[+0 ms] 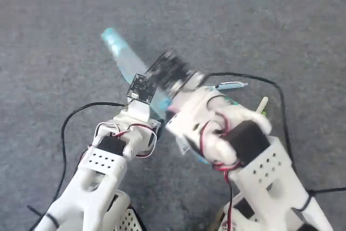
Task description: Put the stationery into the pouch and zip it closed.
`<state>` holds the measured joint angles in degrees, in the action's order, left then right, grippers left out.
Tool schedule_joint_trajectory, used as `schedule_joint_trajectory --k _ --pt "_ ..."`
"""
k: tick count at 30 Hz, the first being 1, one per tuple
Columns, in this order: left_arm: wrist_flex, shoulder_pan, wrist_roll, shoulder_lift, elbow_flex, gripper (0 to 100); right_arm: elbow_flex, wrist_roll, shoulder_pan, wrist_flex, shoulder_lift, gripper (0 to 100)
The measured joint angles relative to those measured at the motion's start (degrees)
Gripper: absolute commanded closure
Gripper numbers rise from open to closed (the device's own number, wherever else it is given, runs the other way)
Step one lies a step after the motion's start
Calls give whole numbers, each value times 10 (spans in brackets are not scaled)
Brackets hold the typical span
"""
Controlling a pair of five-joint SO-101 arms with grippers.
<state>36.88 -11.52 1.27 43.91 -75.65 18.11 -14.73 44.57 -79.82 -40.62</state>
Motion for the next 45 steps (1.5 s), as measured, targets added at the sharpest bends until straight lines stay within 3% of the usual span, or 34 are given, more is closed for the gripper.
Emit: schedule_joint_trajectory --k 3,9,16,20,24,31,35,41,45 --pt "-20 -6 1 -1 0 825 0 -10 48 -7 0 993" --pt "-10 35 3 -1 4 826 94 -11 50 34 -21 993" --pt "88 175 3 -1 82 825 267 -11 11 148 -40 993" --pt "96 276 -11 -1 100 825 331 -7 0 200 -39 993" --pt "96 324 -35 -1 104 824 346 5 -8 226 -39 993" --pt "145 331 -58 9 117 822 346 9 -24 268 24 993" --pt "192 329 -79 97 117 786 333 25 -51 273 86 993" --pt "274 229 -113 280 90 695 279 48 -66 250 116 993" --pt "299 162 -129 313 90 653 257 60 -69 232 116 993"
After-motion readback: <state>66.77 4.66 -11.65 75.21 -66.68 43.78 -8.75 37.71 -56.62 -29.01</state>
